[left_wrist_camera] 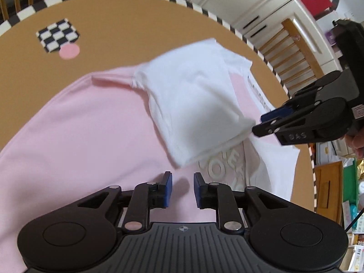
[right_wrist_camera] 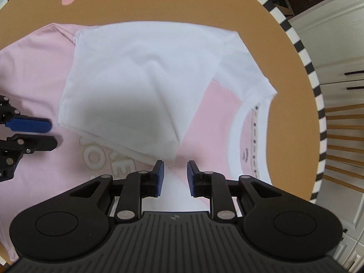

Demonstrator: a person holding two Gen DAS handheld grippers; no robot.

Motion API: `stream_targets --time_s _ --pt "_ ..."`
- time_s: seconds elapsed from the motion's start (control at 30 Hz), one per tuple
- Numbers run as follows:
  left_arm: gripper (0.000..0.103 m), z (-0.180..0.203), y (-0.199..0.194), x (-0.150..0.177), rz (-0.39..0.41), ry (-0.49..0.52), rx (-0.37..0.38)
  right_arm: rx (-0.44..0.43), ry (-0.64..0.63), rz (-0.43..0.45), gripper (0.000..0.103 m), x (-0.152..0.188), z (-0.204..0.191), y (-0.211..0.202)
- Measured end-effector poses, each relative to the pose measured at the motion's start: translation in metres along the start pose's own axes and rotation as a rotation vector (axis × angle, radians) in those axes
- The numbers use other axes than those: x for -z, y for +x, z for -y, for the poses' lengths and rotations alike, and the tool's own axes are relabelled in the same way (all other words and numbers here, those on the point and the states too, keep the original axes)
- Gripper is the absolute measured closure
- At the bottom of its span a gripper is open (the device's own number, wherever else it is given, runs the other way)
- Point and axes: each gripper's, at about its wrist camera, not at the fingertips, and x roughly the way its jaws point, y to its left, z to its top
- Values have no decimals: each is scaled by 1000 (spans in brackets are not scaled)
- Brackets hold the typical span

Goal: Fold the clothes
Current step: 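Move both open grippers from the folded sleeve to the pink shirt hem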

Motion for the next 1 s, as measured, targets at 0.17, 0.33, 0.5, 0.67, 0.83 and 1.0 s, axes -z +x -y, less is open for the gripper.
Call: stream_targets --time_s 0.17,0.33,0.5,0.67,0.83,1.0 --pt "76 7 -8 3 -14 23 -5 1 26 36 71 4 1 -15" --pt "63 -3 -30 8 -52 29 17 -1 49 68 71 10 5 -25" --pt "63 -17 -35 -3 15 -27 47 -6 127 140 82 9 14 -28" --pt "64 -12 -16 -22 116 -48 119 -46 184 158 84 2 10 -7" --pt "66 -6 5 -18 59 5 108 -32 183 81 83 6 5 18" --pt "65 -2 6 -16 63 26 89 -53 287 128 74 17 11 17"
